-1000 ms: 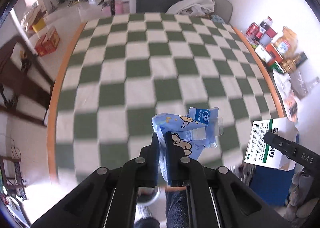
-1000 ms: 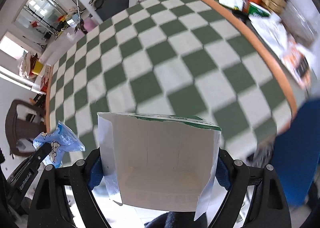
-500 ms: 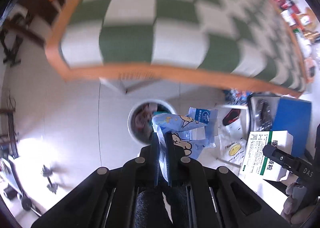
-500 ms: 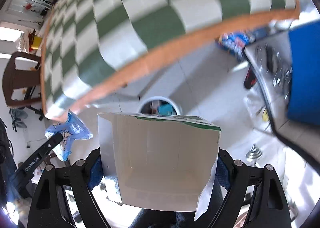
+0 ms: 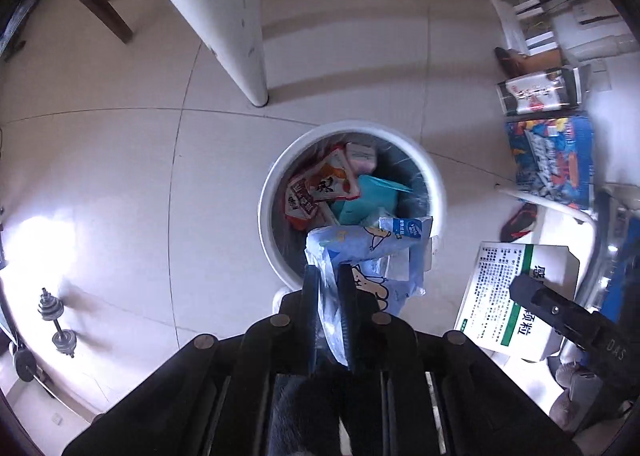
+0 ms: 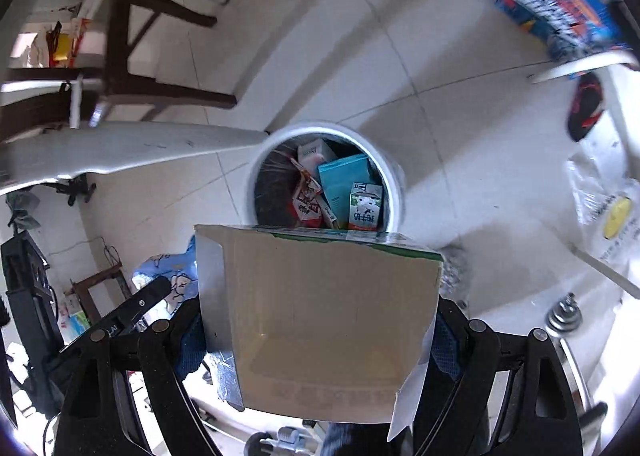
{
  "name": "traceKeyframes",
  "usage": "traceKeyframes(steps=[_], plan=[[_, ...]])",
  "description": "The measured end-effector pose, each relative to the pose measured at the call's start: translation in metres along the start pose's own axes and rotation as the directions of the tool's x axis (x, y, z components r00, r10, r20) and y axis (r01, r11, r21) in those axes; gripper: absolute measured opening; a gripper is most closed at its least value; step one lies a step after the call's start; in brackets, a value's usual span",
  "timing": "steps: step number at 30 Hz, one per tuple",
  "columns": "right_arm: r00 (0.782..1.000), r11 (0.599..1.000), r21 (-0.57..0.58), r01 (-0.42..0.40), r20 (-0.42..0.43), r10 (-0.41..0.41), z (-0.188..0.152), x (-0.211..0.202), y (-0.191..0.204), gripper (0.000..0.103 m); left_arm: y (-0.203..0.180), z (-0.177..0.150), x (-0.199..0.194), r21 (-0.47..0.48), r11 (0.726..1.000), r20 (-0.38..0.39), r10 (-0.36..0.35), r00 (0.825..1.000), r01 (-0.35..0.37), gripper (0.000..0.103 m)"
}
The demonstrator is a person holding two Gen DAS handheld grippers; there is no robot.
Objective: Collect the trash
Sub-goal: 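Open both tools over the bin to drop the box and bag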
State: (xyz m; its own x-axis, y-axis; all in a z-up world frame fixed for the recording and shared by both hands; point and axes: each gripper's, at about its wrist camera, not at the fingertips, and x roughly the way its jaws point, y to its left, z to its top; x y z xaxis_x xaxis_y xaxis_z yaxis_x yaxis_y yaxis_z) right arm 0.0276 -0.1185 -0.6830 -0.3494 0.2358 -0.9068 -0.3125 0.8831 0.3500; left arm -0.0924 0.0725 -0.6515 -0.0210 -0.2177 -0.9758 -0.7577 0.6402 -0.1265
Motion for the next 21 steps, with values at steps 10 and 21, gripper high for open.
traceKeyframes(steps=[10,21], plan=[[0.998,0.998,-0.06,0.015,-0.064,-0.019,0.028,0.106,-0.01,0.103,0.023,0.0,0.034,-0.028,0.998,0.017,0.056,0.998,-0.055,0.1],[0.963,0.942,-0.204,0.267,0.04,-0.265,0.013,0.067,0.009,0.103,0.012,-0.031,-0.028,0.006,0.985,0.128,0.169,0.977,-0.172,0.103]])
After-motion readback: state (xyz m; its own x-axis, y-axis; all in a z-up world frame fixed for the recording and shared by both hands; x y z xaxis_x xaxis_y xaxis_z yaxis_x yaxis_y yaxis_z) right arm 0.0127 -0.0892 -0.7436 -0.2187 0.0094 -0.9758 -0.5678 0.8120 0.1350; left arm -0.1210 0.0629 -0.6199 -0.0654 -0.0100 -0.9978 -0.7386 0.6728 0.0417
